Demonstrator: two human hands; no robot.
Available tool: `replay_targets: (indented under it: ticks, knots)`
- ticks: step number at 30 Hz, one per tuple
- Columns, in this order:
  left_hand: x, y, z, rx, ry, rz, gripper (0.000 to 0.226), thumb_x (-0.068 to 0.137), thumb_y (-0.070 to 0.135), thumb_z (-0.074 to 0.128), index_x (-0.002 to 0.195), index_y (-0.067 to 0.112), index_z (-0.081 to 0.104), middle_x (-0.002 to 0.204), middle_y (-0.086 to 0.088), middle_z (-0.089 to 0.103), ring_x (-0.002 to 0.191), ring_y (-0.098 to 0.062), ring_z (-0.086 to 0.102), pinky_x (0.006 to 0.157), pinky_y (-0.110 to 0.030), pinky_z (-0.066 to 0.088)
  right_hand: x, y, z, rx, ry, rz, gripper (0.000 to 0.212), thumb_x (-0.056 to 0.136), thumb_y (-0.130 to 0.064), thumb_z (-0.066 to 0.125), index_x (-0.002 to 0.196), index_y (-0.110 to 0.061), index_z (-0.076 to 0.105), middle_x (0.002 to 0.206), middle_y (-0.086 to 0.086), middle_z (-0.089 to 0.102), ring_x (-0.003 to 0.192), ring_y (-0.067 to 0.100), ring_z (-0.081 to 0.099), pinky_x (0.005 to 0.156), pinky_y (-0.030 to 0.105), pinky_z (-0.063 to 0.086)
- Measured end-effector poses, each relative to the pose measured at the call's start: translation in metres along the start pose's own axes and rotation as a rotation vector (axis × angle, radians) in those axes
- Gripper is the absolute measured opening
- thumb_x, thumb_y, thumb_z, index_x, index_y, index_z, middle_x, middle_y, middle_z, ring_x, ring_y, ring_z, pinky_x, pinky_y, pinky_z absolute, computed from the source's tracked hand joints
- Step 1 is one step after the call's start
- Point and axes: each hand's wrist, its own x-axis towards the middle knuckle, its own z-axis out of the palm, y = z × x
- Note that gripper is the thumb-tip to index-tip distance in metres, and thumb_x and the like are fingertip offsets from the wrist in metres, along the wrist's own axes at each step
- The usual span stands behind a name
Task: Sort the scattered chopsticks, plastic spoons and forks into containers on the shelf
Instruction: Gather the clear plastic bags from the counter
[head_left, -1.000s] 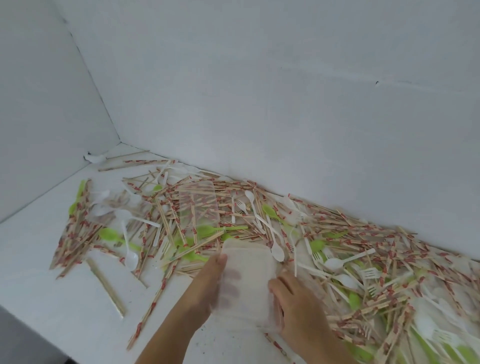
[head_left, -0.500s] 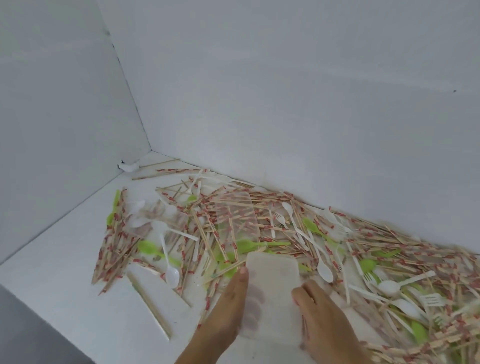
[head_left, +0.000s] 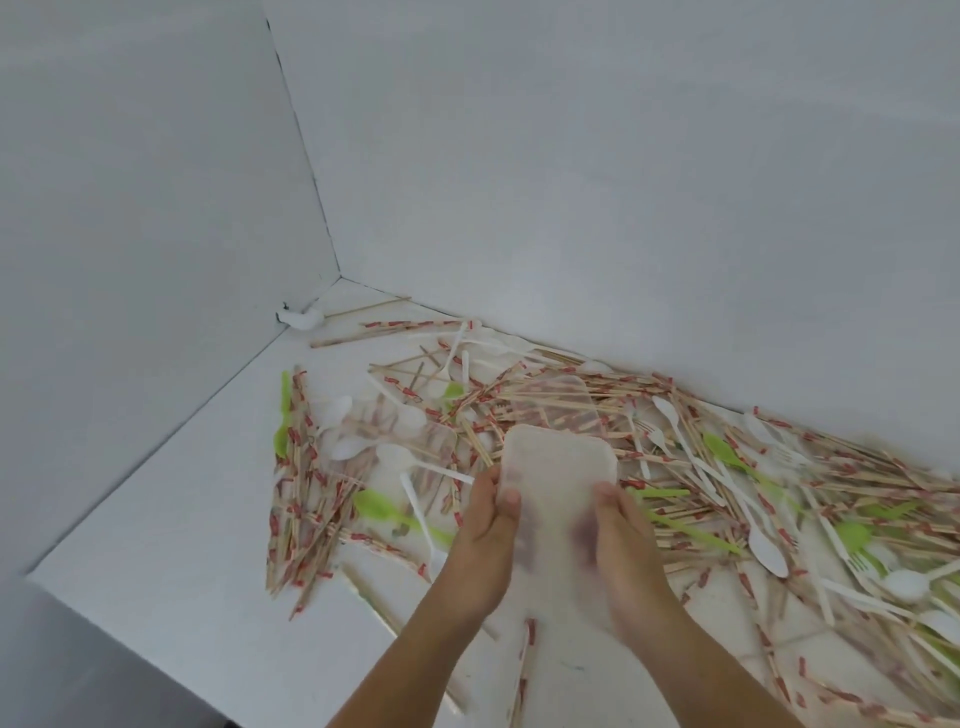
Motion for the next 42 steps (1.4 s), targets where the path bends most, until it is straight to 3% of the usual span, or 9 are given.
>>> replay_targets:
  ticks: [4,10,14,18,23,27,31,37,42]
  knots:
    - [0.012,-0.006,-0.010,-0.084,0.078,-0.029,0.023,0.108,0.042,0.049,0.128,0.031,0.054,0.118,0.002,0.069,0.109,-0.016,0.069,0.084,-0.031,0.059,0.010,0.000,0.013,0.065,-0.038,-0.073,0.032,0.107,-0.033,0.054,0.083,-0.019,0.071,0.079,-0.003,0.066,0.079,0.019,0.061,0.077,0.039,0.049]
    - [0.014,-0.010,-0.035,-0.404,-0.076,-0.302,0.031,0.106,0.030,0.054,0.136,0.026,0.061,0.130,-0.011,0.071,0.117,-0.036,0.069,0.094,-0.060,0.057,0.018,0.004,0.019,-0.065,-0.129,-0.075,0.036,0.106,-0.033,0.055,0.075,-0.019,0.065,0.070,0.005,0.055,0.070,0.020,0.052,0.068,0.034,0.041]
    - [0.006,-0.015,-0.074,-0.315,0.040,-0.336,0.024,0.108,0.022,0.050,0.128,0.021,0.064,0.111,-0.015,0.077,0.098,-0.042,0.075,0.079,-0.059,0.061,0.039,-0.016,0.022,-0.316,-0.286,-0.057,0.029,0.103,-0.043,0.057,0.100,-0.022,0.076,0.088,0.002,0.071,0.080,0.019,0.065,0.079,0.039,0.051]
    - [-0.001,-0.020,-0.103,-0.194,0.038,-0.386,0.024,0.110,0.026,0.047,0.125,0.013,0.059,0.107,-0.017,0.077,0.091,-0.044,0.075,0.075,-0.055,0.061,0.110,-0.038,0.030,-0.802,0.033,-0.238,0.052,0.096,-0.037,0.058,0.146,-0.027,0.049,0.145,0.005,0.053,0.134,0.029,0.050,0.110,0.052,0.044]
    - [0.002,-0.017,-0.107,-0.156,0.038,-0.391,0.023,0.111,0.028,0.045,0.123,0.014,0.058,0.105,-0.013,0.079,0.090,-0.040,0.076,0.073,-0.051,0.062,0.143,-0.039,0.048,-1.013,0.082,-0.131,0.068,0.087,-0.031,0.065,0.150,-0.019,0.040,0.148,0.016,0.040,0.133,0.040,0.045,0.103,0.054,0.046]
    - [0.015,-0.014,-0.105,-0.166,0.062,-0.396,0.019,0.108,0.028,0.053,0.122,0.024,0.067,0.112,-0.009,0.077,0.098,-0.034,0.075,0.072,-0.053,0.063,0.152,-0.037,0.045,-0.915,0.128,-0.140,0.055,0.084,-0.019,0.065,0.137,-0.017,0.053,0.130,0.009,0.059,0.114,0.033,0.059,0.100,0.053,0.049]
    - [0.032,-0.010,-0.104,-0.192,0.068,-0.416,0.020,0.106,0.032,0.057,0.121,0.028,0.069,0.115,-0.004,0.076,0.107,-0.031,0.073,0.076,-0.056,0.063,0.147,-0.051,0.036,-0.519,0.113,-0.096,0.028,0.086,-0.007,0.065,0.113,-0.004,0.071,0.099,0.023,0.069,0.078,0.032,0.065,0.071,0.042,0.058]
    - [0.033,-0.002,-0.109,-0.289,0.037,-0.483,0.022,0.107,0.025,0.055,0.125,0.021,0.068,0.117,-0.014,0.075,0.105,-0.038,0.073,0.071,-0.053,0.062,0.070,-0.113,-0.010,0.034,-0.177,-0.342,0.027,0.084,0.008,0.073,0.084,-0.018,0.079,0.085,0.005,0.072,0.087,0.029,0.067,0.085,0.043,0.055]
    - [0.025,-0.001,-0.098,-0.314,-0.007,-0.512,0.035,0.108,0.039,0.050,0.123,0.013,0.070,0.111,-0.015,0.077,0.100,-0.037,0.075,0.080,-0.057,0.062,0.008,-0.077,-0.001,-0.285,-0.434,-0.681,0.052,0.082,0.024,0.059,0.082,-0.028,0.065,0.121,-0.010,0.074,0.132,0.019,0.056,0.110,0.054,0.037]
